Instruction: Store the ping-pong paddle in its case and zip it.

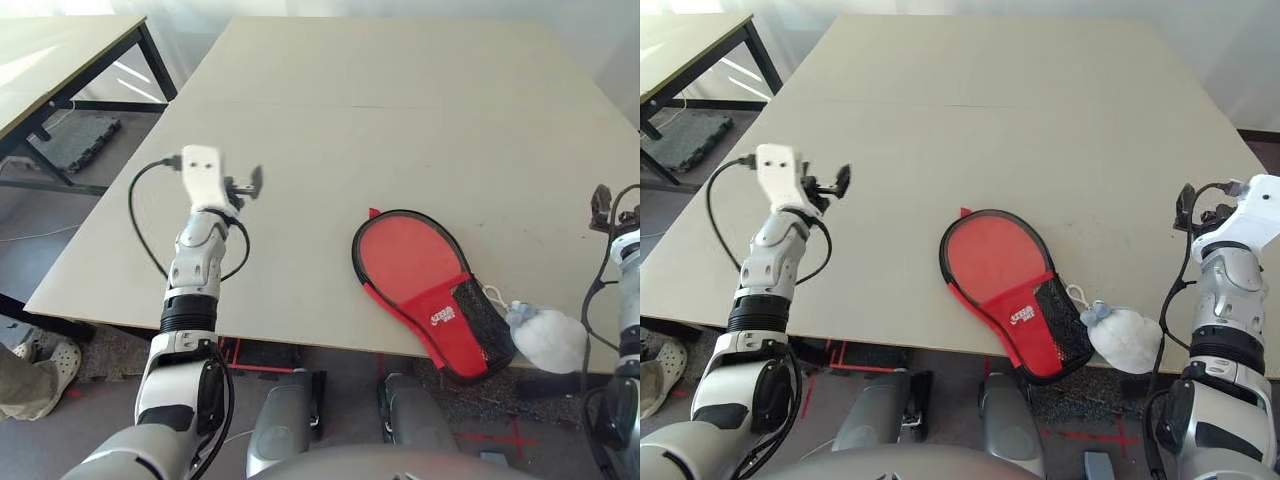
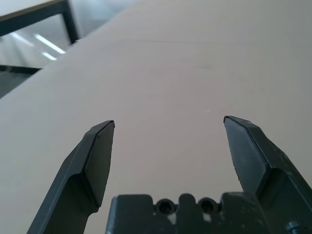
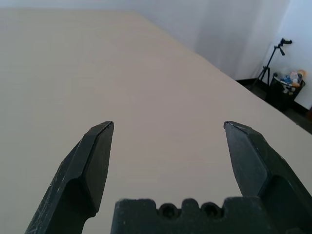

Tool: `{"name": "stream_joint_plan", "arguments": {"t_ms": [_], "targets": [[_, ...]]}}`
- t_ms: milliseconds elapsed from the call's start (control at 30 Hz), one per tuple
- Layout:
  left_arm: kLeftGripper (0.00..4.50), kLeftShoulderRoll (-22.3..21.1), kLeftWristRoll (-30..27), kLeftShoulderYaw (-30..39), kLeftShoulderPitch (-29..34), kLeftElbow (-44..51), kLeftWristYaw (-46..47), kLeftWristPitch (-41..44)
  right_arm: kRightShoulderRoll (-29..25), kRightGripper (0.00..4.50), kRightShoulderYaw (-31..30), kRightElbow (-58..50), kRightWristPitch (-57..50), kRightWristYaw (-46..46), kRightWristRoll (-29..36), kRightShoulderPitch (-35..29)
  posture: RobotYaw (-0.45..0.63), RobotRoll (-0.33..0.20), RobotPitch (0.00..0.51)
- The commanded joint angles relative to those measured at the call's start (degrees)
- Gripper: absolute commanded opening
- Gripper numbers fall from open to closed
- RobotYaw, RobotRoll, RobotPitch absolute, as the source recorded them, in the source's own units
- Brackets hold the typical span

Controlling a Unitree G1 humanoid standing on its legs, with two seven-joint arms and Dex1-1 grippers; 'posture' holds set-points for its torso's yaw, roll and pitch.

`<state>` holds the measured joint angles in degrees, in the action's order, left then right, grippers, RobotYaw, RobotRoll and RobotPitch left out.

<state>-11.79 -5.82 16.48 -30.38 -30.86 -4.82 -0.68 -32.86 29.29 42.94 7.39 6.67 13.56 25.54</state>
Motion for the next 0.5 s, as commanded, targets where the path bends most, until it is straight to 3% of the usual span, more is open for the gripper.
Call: {"name": "stream_joint_plan", "arguments": {"t_ms": [33, 233, 500], "targets": [[4.5, -0.22, 0.89, -0.29, -0.17, -3.59, 2.41, -3.59, 0.9, 4.48, -0.22, 2.3, 2.1, -2.37, -0.48, 0.73, 0.09, 0.0, 0.082], [4.5, -1.36, 0.13, -0.04, -2.6, -9.02, 3.24, -6.39, 2.17, 4.48, 0.25, 3.96, 3.48, -4.74, 0.31, 2.22, 0.07, 0.0, 0.087], [4.5, -1.63, -0.25, -0.31, -3.28, -10.32, 3.11, -7.94, 4.06, 4.48, 0.74, -0.33, 2.86, -4.37, 1.55, -2.23, 0.04, 0.0, 0.087]]}}
